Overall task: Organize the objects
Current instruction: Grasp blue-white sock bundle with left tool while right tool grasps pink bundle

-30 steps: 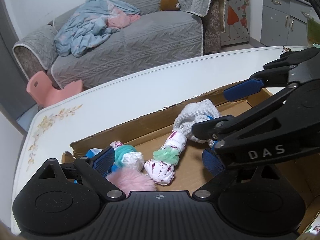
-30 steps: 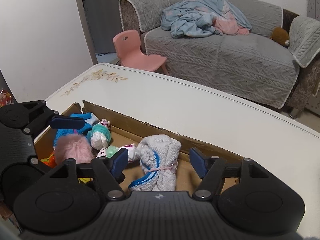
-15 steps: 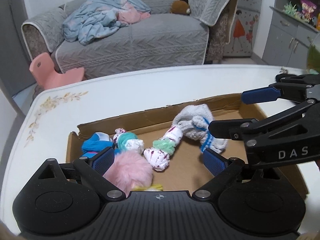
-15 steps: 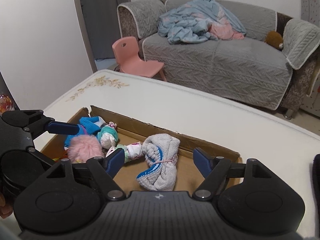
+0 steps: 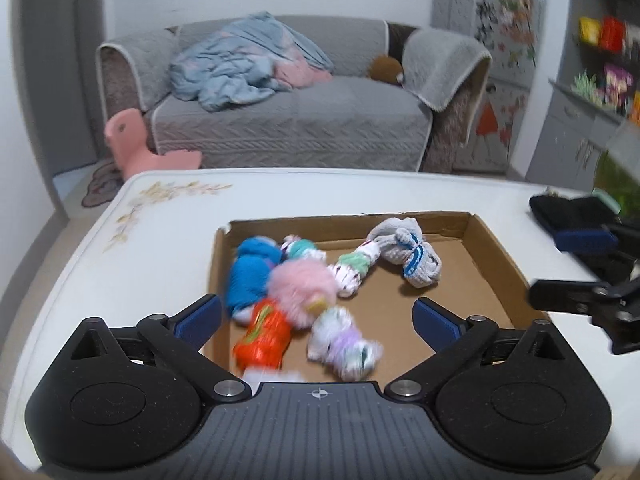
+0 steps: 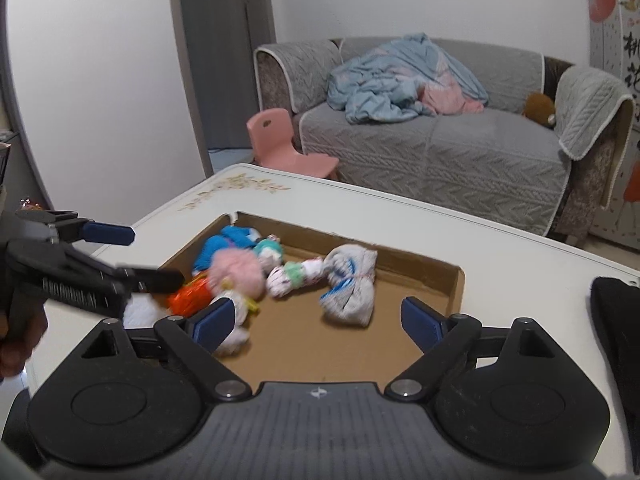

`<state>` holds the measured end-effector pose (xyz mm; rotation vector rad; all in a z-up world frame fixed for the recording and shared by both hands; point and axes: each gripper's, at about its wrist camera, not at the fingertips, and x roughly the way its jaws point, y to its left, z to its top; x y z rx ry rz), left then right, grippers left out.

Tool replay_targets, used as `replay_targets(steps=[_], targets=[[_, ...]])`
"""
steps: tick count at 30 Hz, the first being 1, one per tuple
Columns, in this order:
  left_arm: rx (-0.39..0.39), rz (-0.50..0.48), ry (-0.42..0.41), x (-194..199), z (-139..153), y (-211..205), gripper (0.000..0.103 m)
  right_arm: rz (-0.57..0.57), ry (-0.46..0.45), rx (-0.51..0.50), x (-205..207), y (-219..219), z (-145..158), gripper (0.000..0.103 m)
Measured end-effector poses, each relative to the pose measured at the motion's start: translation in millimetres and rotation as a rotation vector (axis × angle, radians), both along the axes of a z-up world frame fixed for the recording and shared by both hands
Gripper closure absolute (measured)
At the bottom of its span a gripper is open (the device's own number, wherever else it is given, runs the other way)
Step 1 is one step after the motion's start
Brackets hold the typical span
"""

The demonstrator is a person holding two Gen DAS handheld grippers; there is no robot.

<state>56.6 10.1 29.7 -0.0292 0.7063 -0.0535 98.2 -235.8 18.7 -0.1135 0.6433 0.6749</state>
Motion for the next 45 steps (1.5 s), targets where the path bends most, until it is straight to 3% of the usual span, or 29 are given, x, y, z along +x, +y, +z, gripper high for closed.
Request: replay_targets(steps=[8,16,19,27,35,38,42,45], targets=[[0.031,-0.016,-0.064,-76,-27,7,0.001,-0.031,-0.043,0.044,-69,-35,-13,0.012],[-0.025,-0.111,-0.035,-129,-78,-7,0.001,-0.125,-0.086,0.0,-125,-55,-64,0.012],[0.005,-0.152,-0.05,-139,-86,-16,0.001,-0.129,-0.089,-0.028,-132,-56,-81,0.013],[0.093,-0.148,-0.098,-139,-99,-2,0.001,-0.12,-0.074,-0.026,-128,-62,-102,0.02],[0.145,-0.148,-0.059,-113,-109,22,0.001,-0.095,-0.071,-0.046,-131,-61,-114,0.026],[0.161,-0.18,-0.057,-101,-110,21,0.001,-0.091,-0.067,-0.064,-129,-60,-118,0.032],[0.139,-0.212,-0.028,-81,-116,17,0.001,-0.105,-0.081,-0.057,-130,-63,-116,0.06],[0.125,-0.232,-0.022,-74,-117,12,0.002,-0.099,-0.086,-0.055,-132,-64,-116,0.07]])
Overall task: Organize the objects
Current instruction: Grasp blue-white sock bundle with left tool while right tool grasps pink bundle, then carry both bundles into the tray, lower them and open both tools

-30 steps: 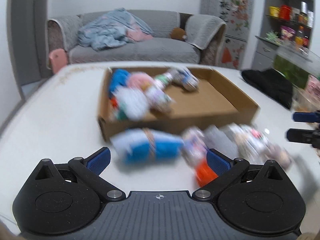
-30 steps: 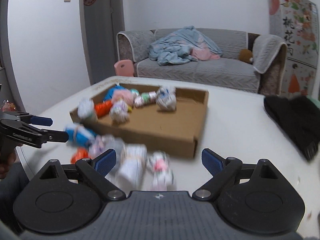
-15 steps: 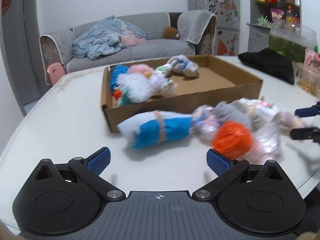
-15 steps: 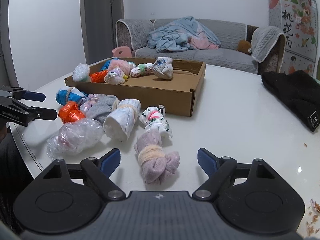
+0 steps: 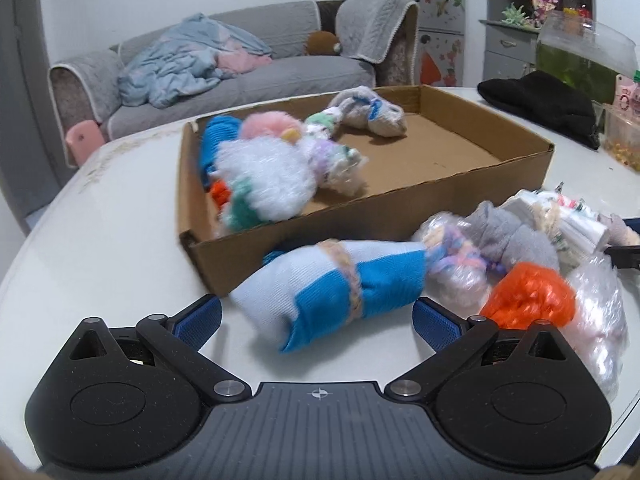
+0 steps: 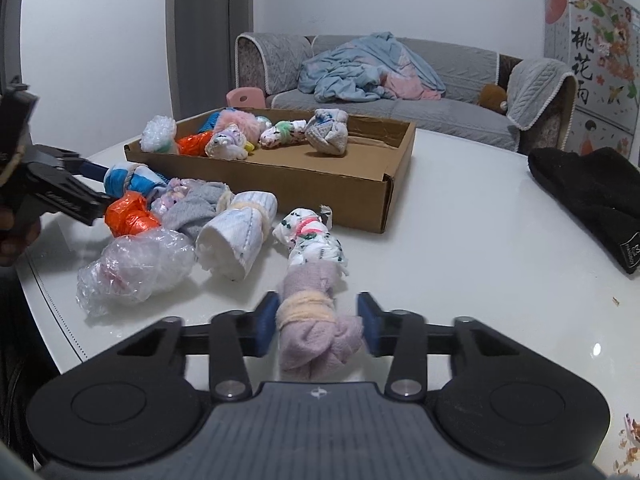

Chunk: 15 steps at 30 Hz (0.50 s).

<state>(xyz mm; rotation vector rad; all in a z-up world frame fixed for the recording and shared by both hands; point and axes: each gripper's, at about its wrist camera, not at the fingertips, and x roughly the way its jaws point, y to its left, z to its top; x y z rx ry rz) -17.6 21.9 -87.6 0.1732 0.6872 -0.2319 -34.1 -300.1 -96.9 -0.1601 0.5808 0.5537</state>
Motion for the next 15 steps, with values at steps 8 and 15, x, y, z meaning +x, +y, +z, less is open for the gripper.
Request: replay_targets(steps=[8,15], targets=[[-0.083,-0.047,0.047,-2,5,-3,0.041,-0.001,0.013,0.027,-3,-9,2,0.074],[-0.095,-0.035,0.045,-6,6,-2,0.05,0.001,0.018,0.033,-5,-12,4,0.074]])
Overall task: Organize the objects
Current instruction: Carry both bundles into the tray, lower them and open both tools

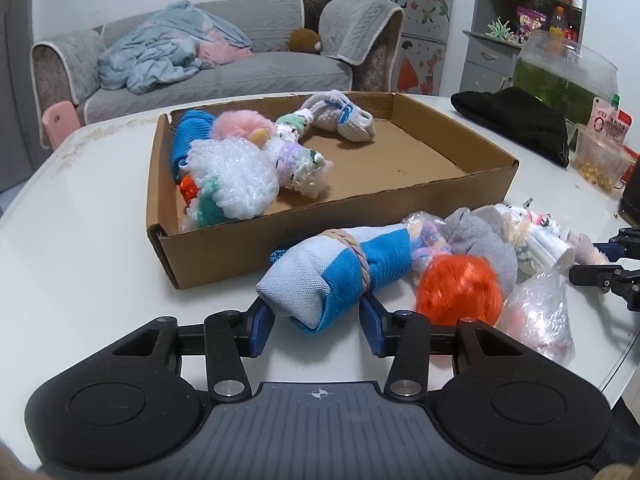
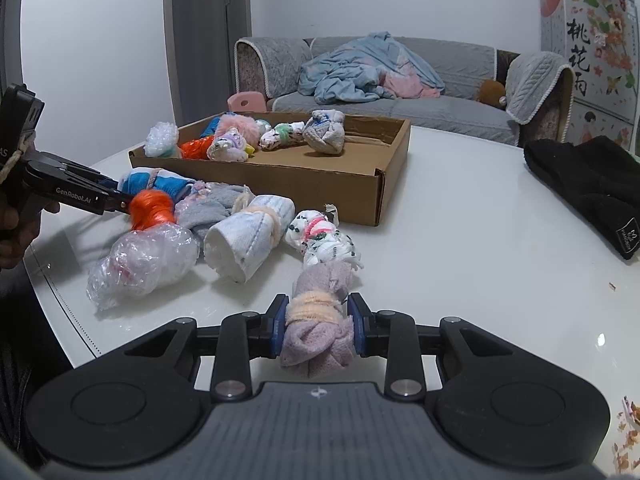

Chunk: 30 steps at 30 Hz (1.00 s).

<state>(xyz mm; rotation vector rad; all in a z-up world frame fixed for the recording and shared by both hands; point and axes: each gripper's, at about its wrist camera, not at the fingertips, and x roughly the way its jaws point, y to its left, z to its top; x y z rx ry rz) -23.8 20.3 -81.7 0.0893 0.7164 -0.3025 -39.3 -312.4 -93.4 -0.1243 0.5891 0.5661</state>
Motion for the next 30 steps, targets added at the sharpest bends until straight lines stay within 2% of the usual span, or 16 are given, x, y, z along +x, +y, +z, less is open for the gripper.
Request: replay_targets(steps=[3,4,5,7,12,13,16,24,30], targets=[[0.02,0.017,-0.02,1,1,0,0.038,-0.002,0.002,0.003,-1,0,0,0.074],[0.032,0.026,-0.036,1,3,1,0.023,-0.003,0.001,0.002,-1,-1,1,0.074],[0.055,0.042,-0.062,1,4,0,0.012,-0.003,0.0,0.0,-1,0,1,0.074],[0.083,0.05,-0.095,4,6,-2,0.009,-0.004,0.001,-0.001,-2,0,1,0.074],[0.045,0.021,-0.089,15,5,-8,0.006,-0.006,0.002,0.0,-1,-1,1,0.074],[0.034,0.015,-0.086,17,4,-9,0.007,-0.005,0.003,0.001,-1,-1,1,0.074],[-0.032,-0.035,-0.038,19,2,-12,0.033,-0.003,0.005,-0.001,-2,-3,2,0.075],[-0.07,-0.01,-0.016,-1,9,-3,0.037,-0.008,0.022,0.018,-2,-15,7,0.076],[-0.052,0.017,-0.04,-11,44,0,0.037,0.0,-0.001,0.045,4,-19,36,0.076]])
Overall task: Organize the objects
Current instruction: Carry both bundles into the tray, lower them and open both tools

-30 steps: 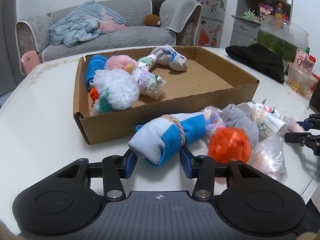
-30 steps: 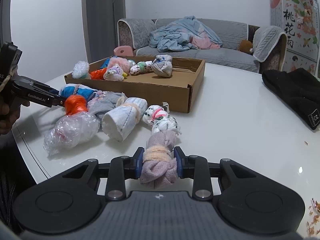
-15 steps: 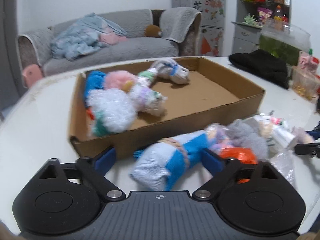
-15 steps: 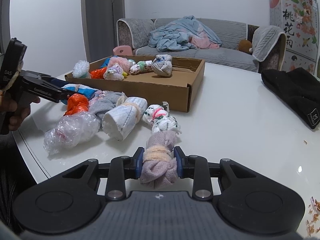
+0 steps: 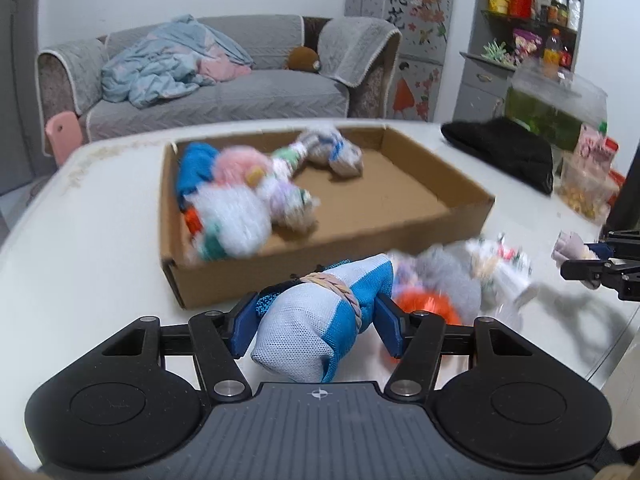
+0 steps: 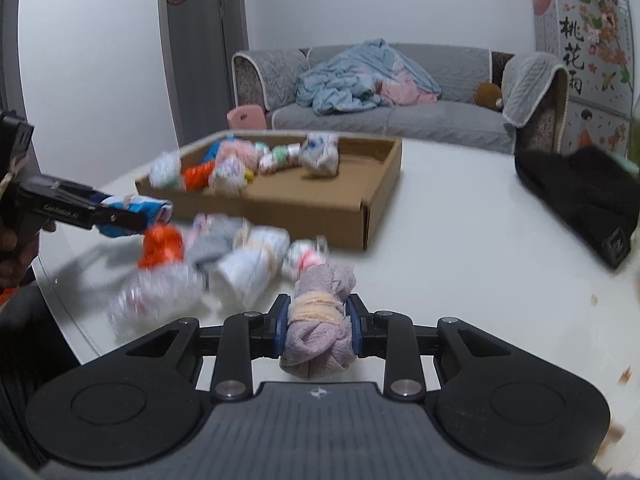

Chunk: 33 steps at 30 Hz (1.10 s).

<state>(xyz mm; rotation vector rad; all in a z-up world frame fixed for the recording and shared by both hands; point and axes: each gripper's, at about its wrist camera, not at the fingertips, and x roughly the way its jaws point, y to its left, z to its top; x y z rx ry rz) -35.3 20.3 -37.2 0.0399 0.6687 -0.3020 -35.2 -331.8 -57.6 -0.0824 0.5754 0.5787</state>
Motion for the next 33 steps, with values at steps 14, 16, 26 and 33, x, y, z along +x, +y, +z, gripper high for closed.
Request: replay_targets(steps=[14,16,26,33], targets=[[-0.037,0.07,-0.063,98,81,-38,0.037,0.086,-0.128,0.044,115,43,100,0.076],[-0.058,0.079,-0.039,117,78,-43,0.037,0.094,-0.125,0.023,133,52,101,0.076],[-0.105,0.074,0.084,196,30,-78,0.037,0.084,-0.016,-0.052,210,80,69,0.076],[-0.007,0.039,0.075,203,6,-96,0.037,0.069,0.062,-0.099,236,90,42,0.076]])
